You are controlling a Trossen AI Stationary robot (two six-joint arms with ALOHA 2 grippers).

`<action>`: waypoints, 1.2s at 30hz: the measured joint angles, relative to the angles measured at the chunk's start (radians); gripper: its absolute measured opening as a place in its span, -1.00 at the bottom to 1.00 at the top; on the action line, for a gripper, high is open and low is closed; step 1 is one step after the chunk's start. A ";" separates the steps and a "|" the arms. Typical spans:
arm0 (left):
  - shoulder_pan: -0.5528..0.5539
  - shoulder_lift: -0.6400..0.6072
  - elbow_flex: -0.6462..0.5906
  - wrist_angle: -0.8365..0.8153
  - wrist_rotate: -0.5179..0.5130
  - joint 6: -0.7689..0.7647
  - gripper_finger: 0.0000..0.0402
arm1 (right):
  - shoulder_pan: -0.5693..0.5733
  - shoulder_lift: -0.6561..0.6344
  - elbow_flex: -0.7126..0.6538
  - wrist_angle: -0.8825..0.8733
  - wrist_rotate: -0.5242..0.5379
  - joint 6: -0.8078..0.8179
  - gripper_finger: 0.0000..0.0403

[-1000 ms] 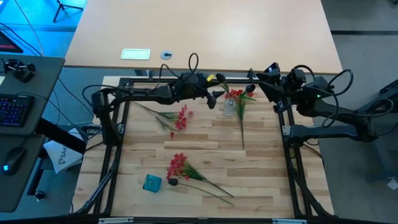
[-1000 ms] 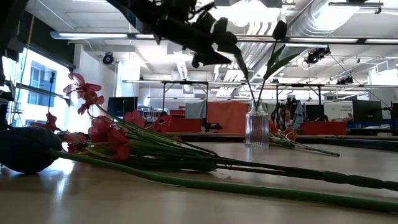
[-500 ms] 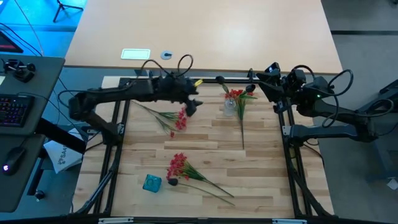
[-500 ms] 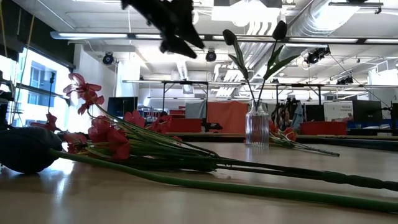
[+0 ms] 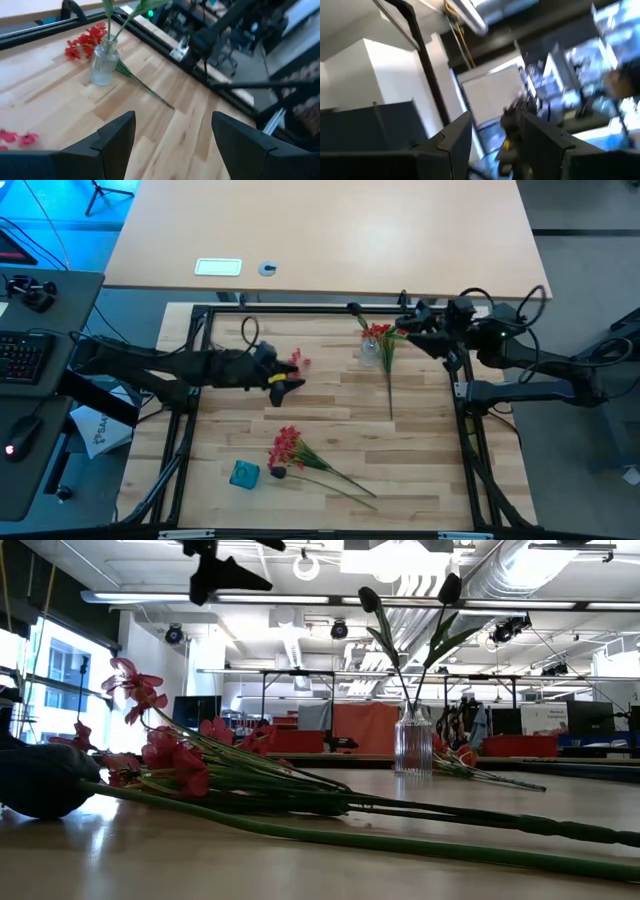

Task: Sort flowers into vase by color
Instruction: Put the black tulip into the transparent vase

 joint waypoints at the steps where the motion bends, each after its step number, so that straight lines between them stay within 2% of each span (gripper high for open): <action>1: -0.012 -0.005 -0.005 0.010 -0.016 -0.019 0.25 | 0.017 0.000 0.000 -0.025 0.001 0.012 -0.20; 4: -0.027 -0.007 -0.005 0.029 -0.013 -0.063 0.25 | 0.078 0.014 0.000 -0.066 0.013 0.036 -0.20; 7: -0.028 -0.017 -0.005 0.027 0.031 -0.121 0.25 | 0.164 0.056 0.000 -0.066 0.016 0.068 -0.20; 10: -0.027 -0.028 -0.005 0.018 0.082 -0.100 0.25 | 0.277 0.124 0.000 -0.067 0.040 0.106 -0.20; 17: -0.025 -0.140 -0.004 -0.007 0.210 0.063 0.25 | 0.578 0.350 0.010 -0.013 0.337 0.256 -0.20; 21: -0.025 -0.240 -0.004 -0.088 0.213 0.169 0.25 | 0.696 0.514 0.132 -0.058 0.478 0.336 -0.20; 24: -0.024 -0.294 -0.004 -0.126 0.176 0.225 0.25 | 0.735 0.630 0.285 -0.218 0.485 0.328 -0.20; 31: -0.023 -0.356 -0.004 -0.139 0.123 0.245 0.25 | 0.755 0.881 0.671 -0.833 0.485 0.369 -0.20; 36: -0.023 -0.360 -0.004 -0.140 0.097 0.243 0.25 | 0.754 1.072 0.888 -1.026 0.463 0.286 -0.20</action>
